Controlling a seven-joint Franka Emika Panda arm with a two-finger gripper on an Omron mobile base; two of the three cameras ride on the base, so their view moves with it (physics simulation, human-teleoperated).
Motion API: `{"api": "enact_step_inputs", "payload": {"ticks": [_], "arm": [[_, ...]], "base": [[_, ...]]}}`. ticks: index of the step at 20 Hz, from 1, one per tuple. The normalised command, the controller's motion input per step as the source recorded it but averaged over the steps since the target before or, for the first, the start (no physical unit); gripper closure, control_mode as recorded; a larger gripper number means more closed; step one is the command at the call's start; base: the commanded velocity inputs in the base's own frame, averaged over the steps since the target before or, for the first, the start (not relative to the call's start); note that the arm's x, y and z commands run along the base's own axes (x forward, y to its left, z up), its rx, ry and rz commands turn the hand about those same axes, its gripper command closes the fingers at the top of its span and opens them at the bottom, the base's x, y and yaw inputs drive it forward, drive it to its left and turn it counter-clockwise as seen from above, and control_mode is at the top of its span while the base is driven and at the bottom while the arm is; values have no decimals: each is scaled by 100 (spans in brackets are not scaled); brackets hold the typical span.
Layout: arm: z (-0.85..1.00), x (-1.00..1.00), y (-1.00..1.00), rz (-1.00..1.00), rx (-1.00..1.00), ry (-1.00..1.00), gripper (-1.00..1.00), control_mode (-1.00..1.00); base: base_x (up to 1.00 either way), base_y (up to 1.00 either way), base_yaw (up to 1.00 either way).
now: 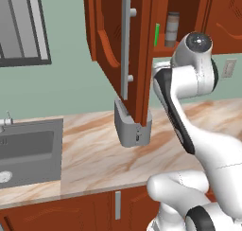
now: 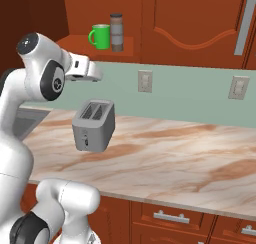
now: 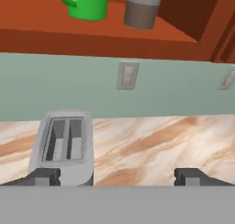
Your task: Take the cinnamon bottle from the cabinet and place it on the dining table, next to the plate with the cupcake. Then take the chocolate from the dining counter and place it on the cupcake plate.
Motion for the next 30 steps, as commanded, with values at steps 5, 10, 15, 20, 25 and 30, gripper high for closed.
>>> {"api": "enact_step_inputs", "payload": {"ticks": [5,10,15,20,25,30], "arm": [[97,3,-19,-2,0,-11,-100,-100],[73,36,-1,-4,1,-1,-100,-100],[23,63,-1,0,1,-1,-100,-100],[3,54,-7,-10,0,-6,-100,-100],[3,42,-25,-8,3,-6,-100,-100],[11,47,-4,0,6,-7,-100,-100]], "base": [[0,0,0],[0,0,0],[0,0,0],[0,0,0],[0,0,0],[0,0,0]]}}
